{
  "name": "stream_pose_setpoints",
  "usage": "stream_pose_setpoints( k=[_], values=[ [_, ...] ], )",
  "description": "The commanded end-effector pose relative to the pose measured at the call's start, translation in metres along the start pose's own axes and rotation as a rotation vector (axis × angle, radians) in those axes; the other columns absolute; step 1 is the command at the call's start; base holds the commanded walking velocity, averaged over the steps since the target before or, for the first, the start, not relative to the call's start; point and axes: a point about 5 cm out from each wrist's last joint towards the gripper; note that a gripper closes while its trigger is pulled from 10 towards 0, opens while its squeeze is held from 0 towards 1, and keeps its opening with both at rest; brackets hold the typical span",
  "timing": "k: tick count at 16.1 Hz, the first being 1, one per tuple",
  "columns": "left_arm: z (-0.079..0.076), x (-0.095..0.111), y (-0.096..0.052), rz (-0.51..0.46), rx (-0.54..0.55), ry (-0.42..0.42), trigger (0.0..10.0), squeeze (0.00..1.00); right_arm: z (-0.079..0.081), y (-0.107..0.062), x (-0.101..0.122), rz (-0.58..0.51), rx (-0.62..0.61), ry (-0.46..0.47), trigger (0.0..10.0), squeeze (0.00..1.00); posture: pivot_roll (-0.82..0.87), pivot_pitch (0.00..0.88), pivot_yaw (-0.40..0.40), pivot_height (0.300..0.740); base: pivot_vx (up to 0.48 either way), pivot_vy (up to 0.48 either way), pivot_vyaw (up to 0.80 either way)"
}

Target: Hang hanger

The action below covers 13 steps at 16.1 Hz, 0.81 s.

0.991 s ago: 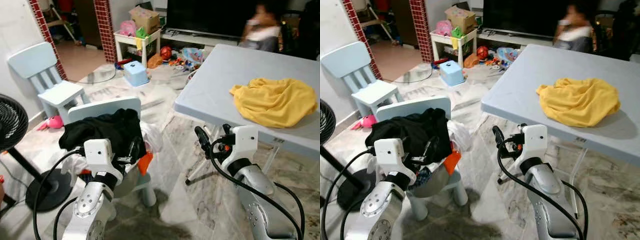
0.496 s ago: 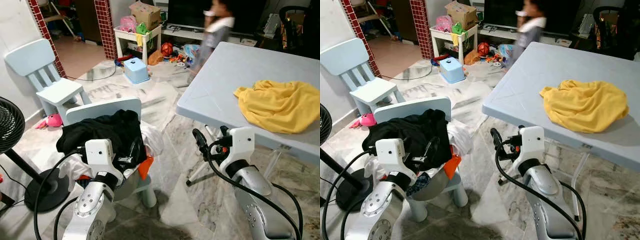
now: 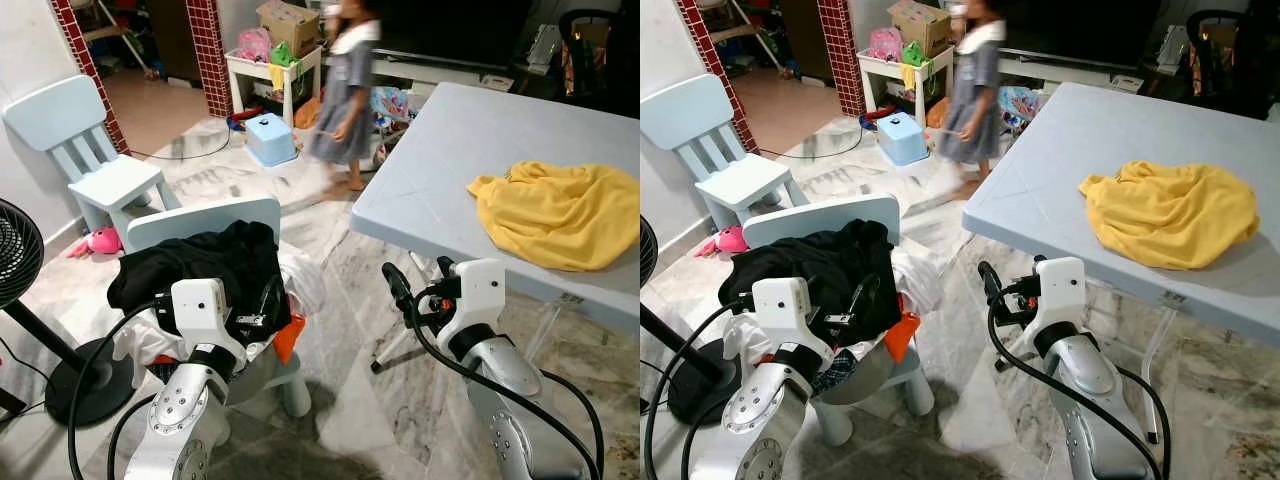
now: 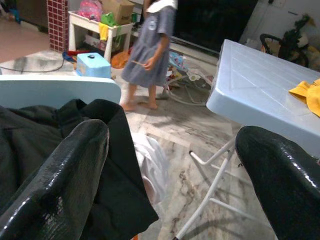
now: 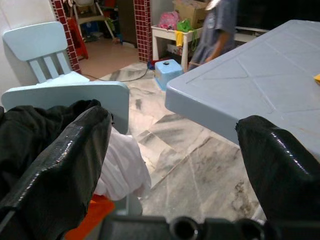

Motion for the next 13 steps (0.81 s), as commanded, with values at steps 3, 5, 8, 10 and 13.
stream_pose_setpoints(
  k=[3, 5, 8, 10, 13],
  values=[
    [0.0002, -0.0018, 0.0007, 0.016, -0.001, -0.002, 10.0, 0.0, -0.0004, -0.0008, 0.0029, -0.015, 0.0, -0.014, 10.0, 0.0, -0.06, 0.0, -0.008, 0.74, 0.355, 0.0, 0.0],
    [0.0, -0.0019, 0.0007, 0.018, -0.002, -0.002, 10.0, 0.0, 0.0, -0.0012, 0.0025, -0.014, 0.002, -0.014, 10.0, 0.0, -0.06, 0.0, -0.007, 0.74, 0.388, 0.0, 0.0],
    [0.0, -0.0028, 0.0012, 0.023, -0.003, -0.002, 10.0, 0.0, 0.0001, -0.0012, 0.0024, -0.013, 0.004, -0.016, 10.0, 0.0, -0.06, 0.0, -0.008, 0.74, 0.387, 0.0, 0.0],
    [-0.0002, -0.0032, 0.0015, 0.025, -0.005, -0.002, 10.0, 0.0, 0.0, -0.0012, 0.0024, -0.014, 0.004, -0.017, 10.0, 0.0, -0.06, 0.0, -0.009, 0.74, 0.388, 0.0, 0.0],
    [-0.0004, -0.0035, 0.0017, 0.027, -0.005, -0.002, 10.0, 0.0, 0.0002, -0.0013, 0.0021, -0.013, 0.005, -0.016, 10.0, 0.0, -0.06, 0.0, -0.008, 0.74, 0.394, 0.0, 0.0]
  ],
)
Point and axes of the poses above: a point about 5 cm out from each wrist's last joint towards the gripper, its own y axis pointing out of the wrist towards the gripper, its own x axis along the axis of the wrist's last joint, z = x × y
